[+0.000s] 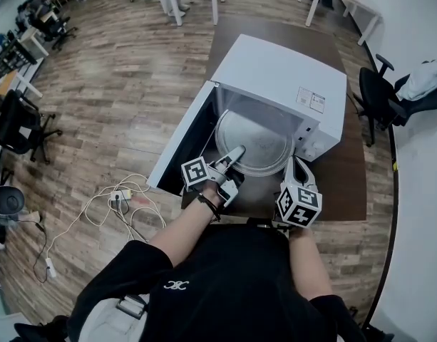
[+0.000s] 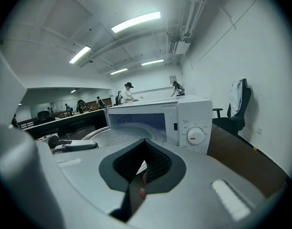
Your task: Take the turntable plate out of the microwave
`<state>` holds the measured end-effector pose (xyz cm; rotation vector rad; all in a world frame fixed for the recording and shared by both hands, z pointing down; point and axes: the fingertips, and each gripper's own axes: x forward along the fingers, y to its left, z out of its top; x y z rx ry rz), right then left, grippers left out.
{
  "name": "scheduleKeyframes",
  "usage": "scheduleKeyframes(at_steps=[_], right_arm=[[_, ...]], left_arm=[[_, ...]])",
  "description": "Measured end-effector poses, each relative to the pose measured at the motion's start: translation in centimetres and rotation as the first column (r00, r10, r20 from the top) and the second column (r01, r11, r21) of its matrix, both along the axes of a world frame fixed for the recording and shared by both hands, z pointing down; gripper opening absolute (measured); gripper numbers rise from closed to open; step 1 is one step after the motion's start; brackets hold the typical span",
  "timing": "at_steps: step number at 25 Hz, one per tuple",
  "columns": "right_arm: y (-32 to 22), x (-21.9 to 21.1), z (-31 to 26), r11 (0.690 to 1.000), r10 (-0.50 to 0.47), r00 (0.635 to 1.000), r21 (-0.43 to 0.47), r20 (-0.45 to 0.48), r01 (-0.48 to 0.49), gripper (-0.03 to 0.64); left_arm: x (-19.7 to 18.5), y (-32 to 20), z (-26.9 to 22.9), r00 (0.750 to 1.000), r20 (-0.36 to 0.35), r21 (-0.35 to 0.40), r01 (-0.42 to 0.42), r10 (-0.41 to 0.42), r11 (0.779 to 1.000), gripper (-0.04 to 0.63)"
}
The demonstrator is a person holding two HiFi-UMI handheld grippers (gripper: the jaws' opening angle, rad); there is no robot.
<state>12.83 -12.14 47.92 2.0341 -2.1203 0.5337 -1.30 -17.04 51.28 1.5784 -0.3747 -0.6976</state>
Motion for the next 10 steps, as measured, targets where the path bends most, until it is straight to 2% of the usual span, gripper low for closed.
scheduleKeyframes(at_steps=[10], right_arm=[[-0.2, 0.33, 0.38, 1.0, -0.008, 1.0, 0.0, 0.001, 0.008, 0.006]], left_arm=[[0.48, -0.34, 0.25, 1.0, -0.004, 0.003, -0.003, 0.003, 1.0, 0.038]])
